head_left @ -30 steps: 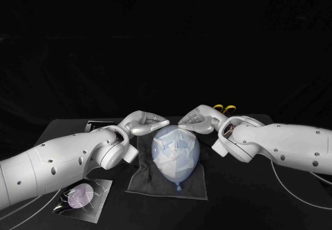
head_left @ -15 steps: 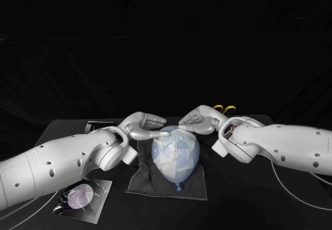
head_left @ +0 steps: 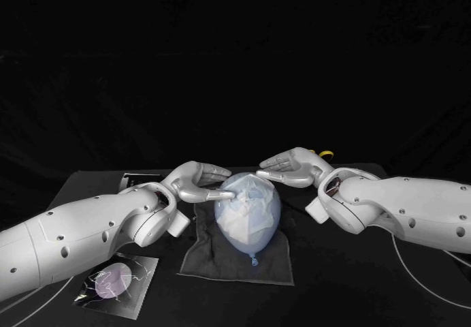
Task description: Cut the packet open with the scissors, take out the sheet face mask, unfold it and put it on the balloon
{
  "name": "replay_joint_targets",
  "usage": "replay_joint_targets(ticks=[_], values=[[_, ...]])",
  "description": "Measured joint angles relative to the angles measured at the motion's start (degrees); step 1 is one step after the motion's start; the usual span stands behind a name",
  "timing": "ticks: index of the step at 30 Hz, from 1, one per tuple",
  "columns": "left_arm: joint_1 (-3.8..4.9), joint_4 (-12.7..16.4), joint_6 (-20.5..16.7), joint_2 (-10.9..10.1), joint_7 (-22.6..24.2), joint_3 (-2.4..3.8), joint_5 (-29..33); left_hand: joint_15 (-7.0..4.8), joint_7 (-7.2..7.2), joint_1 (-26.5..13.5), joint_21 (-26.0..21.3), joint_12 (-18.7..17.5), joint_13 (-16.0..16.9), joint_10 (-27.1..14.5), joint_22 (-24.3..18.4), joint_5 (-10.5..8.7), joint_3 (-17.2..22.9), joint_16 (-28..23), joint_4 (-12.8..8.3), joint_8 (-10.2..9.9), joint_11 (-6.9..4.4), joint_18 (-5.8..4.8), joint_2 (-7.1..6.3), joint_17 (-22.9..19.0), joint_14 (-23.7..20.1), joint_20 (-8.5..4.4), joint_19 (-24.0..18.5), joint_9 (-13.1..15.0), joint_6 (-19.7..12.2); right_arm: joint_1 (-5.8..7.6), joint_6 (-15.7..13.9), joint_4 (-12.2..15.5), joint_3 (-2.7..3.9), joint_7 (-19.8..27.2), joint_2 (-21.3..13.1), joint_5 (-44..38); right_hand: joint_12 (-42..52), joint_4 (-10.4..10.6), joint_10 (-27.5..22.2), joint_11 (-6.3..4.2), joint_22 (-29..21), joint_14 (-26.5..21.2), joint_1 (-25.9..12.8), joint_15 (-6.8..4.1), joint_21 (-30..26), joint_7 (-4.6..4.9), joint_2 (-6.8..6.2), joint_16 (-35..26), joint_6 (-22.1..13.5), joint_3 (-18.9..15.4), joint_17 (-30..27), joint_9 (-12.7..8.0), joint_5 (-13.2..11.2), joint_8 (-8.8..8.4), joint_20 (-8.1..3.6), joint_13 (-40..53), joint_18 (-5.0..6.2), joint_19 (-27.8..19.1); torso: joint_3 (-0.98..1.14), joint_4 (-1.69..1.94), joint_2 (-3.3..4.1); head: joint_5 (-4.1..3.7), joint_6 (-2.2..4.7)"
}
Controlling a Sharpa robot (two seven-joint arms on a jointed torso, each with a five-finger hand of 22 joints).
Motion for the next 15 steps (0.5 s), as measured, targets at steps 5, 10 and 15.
replay_joint_targets(ticks=[5,10,15], values=[[-0.02,0.17,-0.10,-0.03,0.01,0.00,-0.34,0.00,-0.01,0.00,-0.23,0.00,0.00,0.00,0.00,0.00,0.00,0.00,0.00,0.00,0.00,0.00,0.00,0.00,0.00,0.00,0.00,0.00,0.01,-0.04,1.08,0.45,0.00,0.08,-1.00,0.65,0.00,0.09,-2.78,0.22,-0.80,-2.64,0.01,0.40,-0.36,-0.64,0.01,0.00,-1.93,-1.88,-0.15,-0.44,-1.24,0.00,0.04,-0.11,-0.01,-1.69,0.02,-0.01,0.00,-0.02,-0.01],[-0.03,0.15,-0.18,0.02,0.01,0.01,-0.47,0.19,0.02,0.43,-0.23,0.00,0.04,0.71,0.00,0.00,1.44,0.00,0.04,0.00,0.23,-0.01,0.71,0.10,0.90,-0.02,-0.39,0.17,0.55,-0.39,2.14,0.82,-0.02,-0.05,-1.79,0.69,0.00,-0.06,-2.86,0.30,-0.83,-3.00,0.65,0.37,-0.36,-0.54,0.43,0.00,-2.04,-2.19,-0.15,-0.44,-1.63,0.00,-0.04,-0.11,-0.02,-1.77,0.04,-0.05,0.02,-0.01,0.11],[-0.03,-0.03,-0.34,0.12,-0.05,0.02,-0.33,0.39,0.29,-0.07,-0.45,0.00,0.11,2.10,0.01,0.00,2.63,0.23,0.08,0.38,0.42,0.35,1.49,0.29,1.87,0.00,-0.41,0.46,1.59,-0.64,2.49,0.53,-0.03,-0.10,-1.82,0.84,0.00,-0.06,-1.67,0.17,-0.81,-1.78,1.76,0.25,-0.36,-0.48,1.42,0.00,-1.02,-2.49,0.03,-0.44,-1.90,0.00,-0.04,-0.04,-0.03,-1.76,0.03,-0.09,0.02,-0.16,0.20]])
